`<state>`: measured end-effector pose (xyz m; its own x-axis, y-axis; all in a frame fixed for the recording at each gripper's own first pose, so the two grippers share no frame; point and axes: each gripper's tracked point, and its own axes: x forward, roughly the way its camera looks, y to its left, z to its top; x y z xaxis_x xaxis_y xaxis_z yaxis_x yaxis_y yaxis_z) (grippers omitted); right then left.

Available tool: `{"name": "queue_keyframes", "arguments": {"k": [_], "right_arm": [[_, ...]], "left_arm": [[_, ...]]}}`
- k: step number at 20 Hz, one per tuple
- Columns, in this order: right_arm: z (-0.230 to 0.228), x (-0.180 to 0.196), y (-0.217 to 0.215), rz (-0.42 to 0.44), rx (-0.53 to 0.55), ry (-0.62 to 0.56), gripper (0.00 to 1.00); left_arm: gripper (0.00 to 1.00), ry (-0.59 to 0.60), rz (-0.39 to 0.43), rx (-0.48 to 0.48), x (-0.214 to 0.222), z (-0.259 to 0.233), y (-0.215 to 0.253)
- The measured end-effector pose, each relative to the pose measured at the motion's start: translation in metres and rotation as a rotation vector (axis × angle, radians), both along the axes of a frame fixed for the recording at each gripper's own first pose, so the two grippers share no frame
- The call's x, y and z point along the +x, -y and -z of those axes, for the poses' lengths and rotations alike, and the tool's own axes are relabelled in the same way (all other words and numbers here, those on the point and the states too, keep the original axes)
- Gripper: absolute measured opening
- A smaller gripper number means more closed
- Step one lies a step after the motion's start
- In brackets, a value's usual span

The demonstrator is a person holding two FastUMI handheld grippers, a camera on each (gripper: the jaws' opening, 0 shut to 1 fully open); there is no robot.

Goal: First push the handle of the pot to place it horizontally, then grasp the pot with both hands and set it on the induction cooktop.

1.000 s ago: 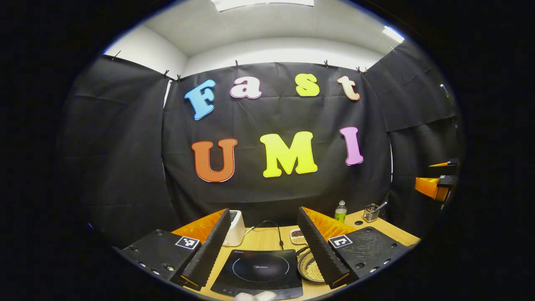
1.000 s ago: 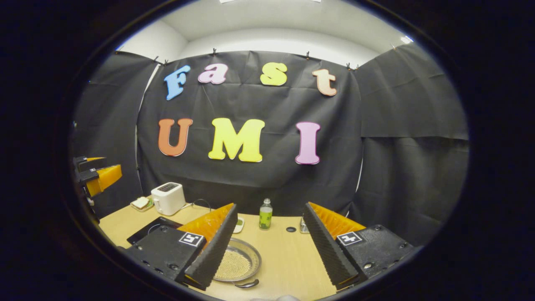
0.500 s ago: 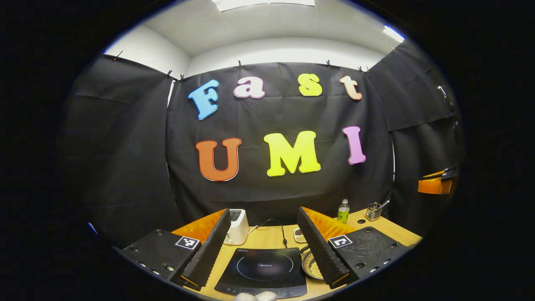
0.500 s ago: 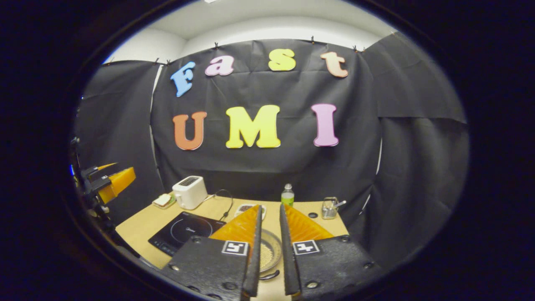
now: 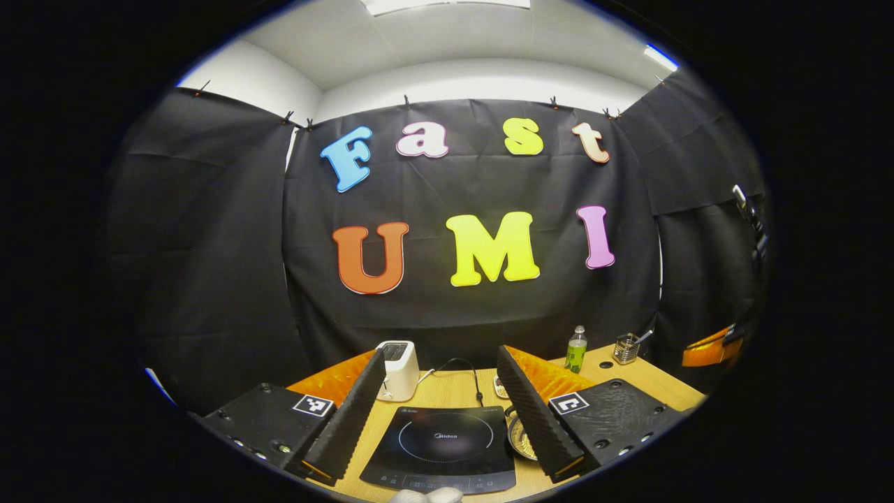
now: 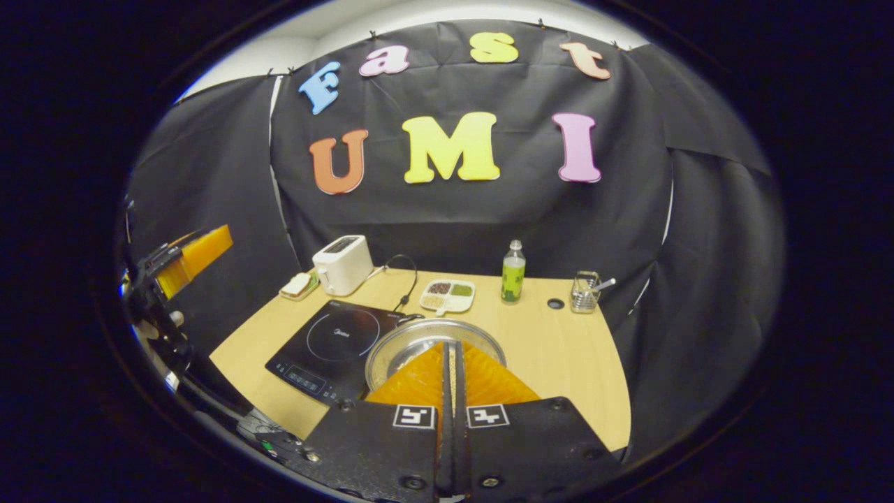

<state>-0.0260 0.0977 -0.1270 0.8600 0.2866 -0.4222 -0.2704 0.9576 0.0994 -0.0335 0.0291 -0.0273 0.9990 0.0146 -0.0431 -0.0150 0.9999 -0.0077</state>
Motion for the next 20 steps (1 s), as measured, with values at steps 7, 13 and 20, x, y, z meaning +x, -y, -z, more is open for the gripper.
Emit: {"name": "queue_keyframes", "arguments": {"k": [7, 13, 20], "right_arm": [[0.090, -0.009, -0.021, -0.050, -0.035, -0.167, 0.04], [0.166, -0.021, -0.035, -0.092, -0.086, -0.314, 0.00], [0.221, -0.022, -0.037, -0.118, -0.139, -0.425, 0.00]], "left_arm": [[0.96, -0.024, -0.039, 0.014, -0.014, 0.011, -0.015], [0.96, -0.047, -0.087, 0.019, -0.029, 0.019, -0.032], [0.96, -0.069, -0.127, 0.020, -0.042, 0.026, -0.044]]}}
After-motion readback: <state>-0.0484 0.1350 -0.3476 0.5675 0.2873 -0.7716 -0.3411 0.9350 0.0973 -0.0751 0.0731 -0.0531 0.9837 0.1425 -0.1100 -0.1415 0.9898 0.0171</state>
